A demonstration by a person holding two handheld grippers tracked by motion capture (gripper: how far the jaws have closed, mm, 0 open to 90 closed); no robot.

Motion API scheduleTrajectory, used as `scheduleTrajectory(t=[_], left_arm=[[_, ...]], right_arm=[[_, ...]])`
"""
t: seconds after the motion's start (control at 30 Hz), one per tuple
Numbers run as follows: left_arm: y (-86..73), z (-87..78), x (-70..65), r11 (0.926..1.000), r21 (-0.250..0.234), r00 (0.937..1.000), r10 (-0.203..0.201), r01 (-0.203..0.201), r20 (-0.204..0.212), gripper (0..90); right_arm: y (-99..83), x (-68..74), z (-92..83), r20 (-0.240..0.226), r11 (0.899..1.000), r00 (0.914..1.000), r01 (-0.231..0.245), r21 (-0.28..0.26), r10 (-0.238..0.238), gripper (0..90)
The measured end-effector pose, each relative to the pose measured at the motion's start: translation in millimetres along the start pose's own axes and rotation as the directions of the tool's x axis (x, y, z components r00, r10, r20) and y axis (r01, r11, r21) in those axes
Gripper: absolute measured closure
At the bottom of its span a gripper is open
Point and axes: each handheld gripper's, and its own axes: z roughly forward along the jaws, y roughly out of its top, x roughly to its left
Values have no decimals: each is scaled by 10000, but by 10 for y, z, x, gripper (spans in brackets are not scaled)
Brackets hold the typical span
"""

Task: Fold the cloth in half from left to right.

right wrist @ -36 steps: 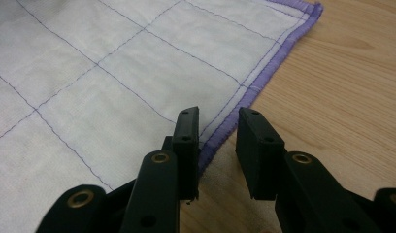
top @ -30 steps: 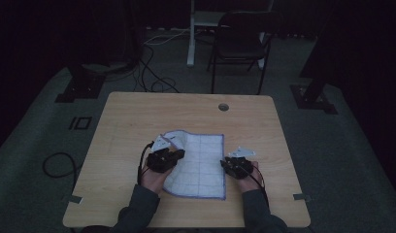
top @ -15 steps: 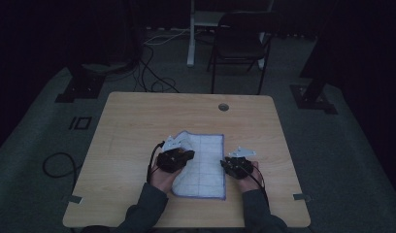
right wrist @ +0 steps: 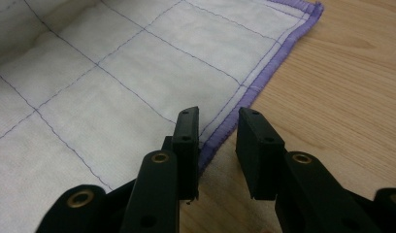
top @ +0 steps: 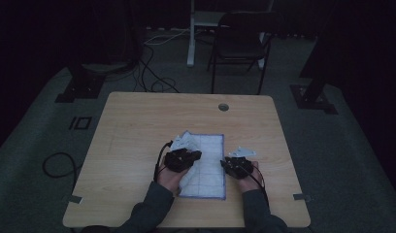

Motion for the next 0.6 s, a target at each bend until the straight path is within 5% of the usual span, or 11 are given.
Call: scheduleTrajectory(t=[0.6], left_arm=[[25,251,-85,9993,349,9995,134,-144,302,870]], right_arm=[[-3,-9,2,-100,9999,9999,-141,-3,141,709]])
